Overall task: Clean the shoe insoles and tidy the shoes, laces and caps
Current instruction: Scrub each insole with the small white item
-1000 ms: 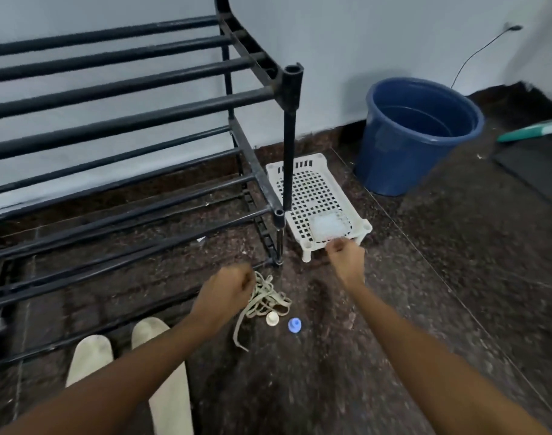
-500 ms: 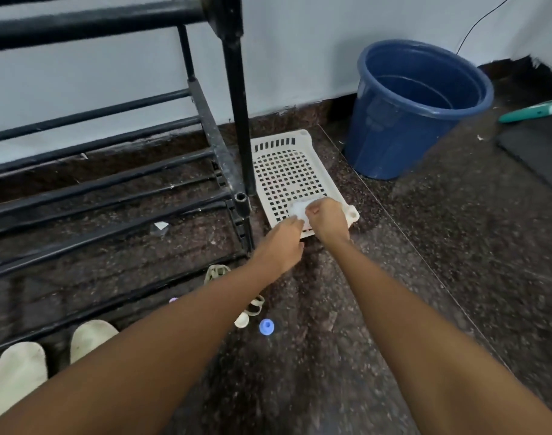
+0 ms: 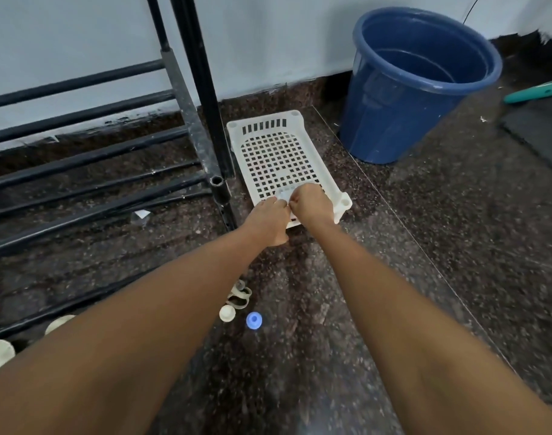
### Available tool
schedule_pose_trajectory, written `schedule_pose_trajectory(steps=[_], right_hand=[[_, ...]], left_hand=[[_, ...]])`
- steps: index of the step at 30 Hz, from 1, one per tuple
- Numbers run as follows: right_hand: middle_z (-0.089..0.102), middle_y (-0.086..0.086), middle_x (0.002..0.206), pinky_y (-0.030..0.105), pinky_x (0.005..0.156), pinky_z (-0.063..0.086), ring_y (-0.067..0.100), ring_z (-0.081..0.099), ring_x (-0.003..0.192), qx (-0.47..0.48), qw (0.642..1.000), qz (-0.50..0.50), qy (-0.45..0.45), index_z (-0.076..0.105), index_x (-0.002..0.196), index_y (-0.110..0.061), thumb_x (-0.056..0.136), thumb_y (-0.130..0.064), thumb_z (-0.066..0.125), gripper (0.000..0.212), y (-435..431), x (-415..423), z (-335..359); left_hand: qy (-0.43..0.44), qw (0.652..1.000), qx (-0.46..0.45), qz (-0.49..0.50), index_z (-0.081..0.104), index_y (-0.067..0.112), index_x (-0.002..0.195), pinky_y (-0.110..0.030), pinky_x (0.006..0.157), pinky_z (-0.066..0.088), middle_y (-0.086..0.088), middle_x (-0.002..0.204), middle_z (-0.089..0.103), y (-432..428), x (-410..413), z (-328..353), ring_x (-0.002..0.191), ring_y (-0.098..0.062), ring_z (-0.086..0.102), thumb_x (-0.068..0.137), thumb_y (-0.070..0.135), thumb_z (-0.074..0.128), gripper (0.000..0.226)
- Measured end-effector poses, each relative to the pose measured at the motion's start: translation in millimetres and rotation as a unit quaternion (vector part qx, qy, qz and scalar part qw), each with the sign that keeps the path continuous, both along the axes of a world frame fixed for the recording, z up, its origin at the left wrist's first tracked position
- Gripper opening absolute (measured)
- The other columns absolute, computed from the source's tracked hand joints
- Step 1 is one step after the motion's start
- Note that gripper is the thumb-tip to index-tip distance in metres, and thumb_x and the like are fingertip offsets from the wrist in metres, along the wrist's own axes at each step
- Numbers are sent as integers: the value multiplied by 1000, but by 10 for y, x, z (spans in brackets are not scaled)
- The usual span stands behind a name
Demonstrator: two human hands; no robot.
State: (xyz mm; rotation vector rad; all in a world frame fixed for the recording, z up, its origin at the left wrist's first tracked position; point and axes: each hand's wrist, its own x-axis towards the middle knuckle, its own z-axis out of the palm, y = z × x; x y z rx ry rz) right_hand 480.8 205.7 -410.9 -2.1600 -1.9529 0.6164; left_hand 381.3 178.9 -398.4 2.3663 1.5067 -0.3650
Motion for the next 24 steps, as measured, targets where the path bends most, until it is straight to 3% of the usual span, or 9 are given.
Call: schedule_pose_trajectory(steps=[5, 9, 13, 15, 18, 22, 24], right_hand=[[59, 13, 71, 31, 56, 41, 25, 55, 67, 5, 997, -26, 68, 60, 65, -3, 79, -1, 52, 16, 7, 35, -15], [61, 16, 69, 31, 60, 48, 18, 51, 61, 42, 977, -90, 189, 64, 69, 6, 73, 0, 54, 12, -27, 98, 25], [56, 3, 61, 11, 47, 38, 7, 44, 52, 75, 939, -144, 302, 67, 70, 2, 74, -2, 59, 10, -94, 194, 178], [53, -1, 58, 13, 48, 38, 7, 43, 51, 74, 915, -189, 349, 66, 68, -5, 75, -5, 60, 9, -94, 248, 207], [52, 5, 64, 28, 61, 42, 16, 46, 63, 65, 863, -257, 430, 63, 62, -7, 73, -6, 58, 11, -84, 310, 233], [59, 4, 71, 21, 68, 51, 14, 56, 72, 48, 771, -310, 554, 59, 61, -10, 80, -3, 56, 21, -130, 332, 314], [60, 4, 72, 19, 64, 52, 11, 56, 71, 44, 748, -319, 580, 59, 65, -10, 83, -4, 55, 19, -188, 305, 370]], left_hand=[[12, 1000, 13, -10, 38, 7, 137, -36, 111, 27, -7, 135, 41, 1, -28, -48, 128, -25, 34, 88, 26, 58, 57], [12, 1000, 11, -11, 42, 7, 133, -36, 111, 26, -6, 137, 40, -6, -43, -49, 129, -25, 33, 88, 25, 59, 52], [18, 1000, 10, -13, 41, 9, 133, -38, 112, 24, -6, 139, 39, -10, -20, -2, 132, -26, 31, 88, 28, 58, 51], [22, 1000, 7, -11, 41, 9, 133, -38, 112, 23, -7, 140, 38, -13, -24, 15, 132, -26, 30, 89, 28, 58, 51], [32, 999, 1, -9, 39, 9, 135, -39, 113, 20, -8, 142, 36, -33, -36, 52, 135, -27, 26, 90, 27, 56, 52], [16, 1000, -13, 8, 31, 7, 142, -41, 116, 13, -8, 152, 24, -52, -37, 133, 142, -28, 13, 92, 22, 53, 56], [-11, 1000, -13, 14, 23, 6, 145, -40, 117, 11, -9, 155, 17, -61, -24, 213, 144, -28, 9, 93, 20, 53, 62]])
